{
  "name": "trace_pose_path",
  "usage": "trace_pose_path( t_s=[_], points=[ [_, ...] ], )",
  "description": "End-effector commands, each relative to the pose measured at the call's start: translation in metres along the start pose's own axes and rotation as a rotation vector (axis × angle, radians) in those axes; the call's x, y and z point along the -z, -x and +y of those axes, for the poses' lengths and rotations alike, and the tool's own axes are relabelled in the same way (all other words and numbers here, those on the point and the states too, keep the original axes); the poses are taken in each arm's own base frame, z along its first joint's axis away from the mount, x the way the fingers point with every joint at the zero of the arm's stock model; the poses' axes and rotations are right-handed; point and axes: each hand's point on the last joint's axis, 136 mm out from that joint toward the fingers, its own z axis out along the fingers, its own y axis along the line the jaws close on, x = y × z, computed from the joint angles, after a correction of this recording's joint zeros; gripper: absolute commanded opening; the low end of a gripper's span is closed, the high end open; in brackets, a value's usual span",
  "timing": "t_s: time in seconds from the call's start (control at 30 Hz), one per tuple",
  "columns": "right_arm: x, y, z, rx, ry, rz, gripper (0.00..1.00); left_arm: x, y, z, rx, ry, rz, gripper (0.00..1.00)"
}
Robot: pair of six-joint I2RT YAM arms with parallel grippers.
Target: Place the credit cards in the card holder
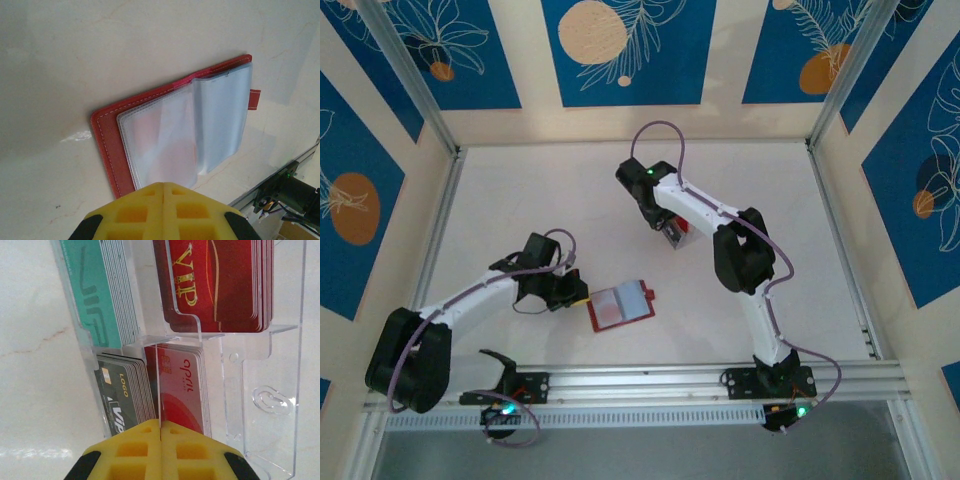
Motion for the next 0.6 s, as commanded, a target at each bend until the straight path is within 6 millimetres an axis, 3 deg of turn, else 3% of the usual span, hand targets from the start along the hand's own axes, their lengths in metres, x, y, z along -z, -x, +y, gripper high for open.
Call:
trace_pose_path(
  t_s=[0.0,0.2,0.4,0.57],
  points=[
    [0.033,0.004,-0.005,-0.008,0.076,-0.033,0.01,-0.002,-0.002,0.004,0.017,-0.002,0.017,0.01],
    [0.057,0.008,-0.005,-0.018,0.149,-0.061,0.00,0.000,-0.002,0.002,0.004,-0.003,0.021,0.01],
    [0.102,0.017,-0.016,-0.040,0.160,-0.186,0.00,-0.004,-0.003,0.002,0.001,0.006,0.042,0.01],
    [0.127,0.005,-0.013,-0.045,0.197,-0.223,0.00,-0.006,-0.002,-0.008,-0.032,0.010,0.051,0.01]
  ],
)
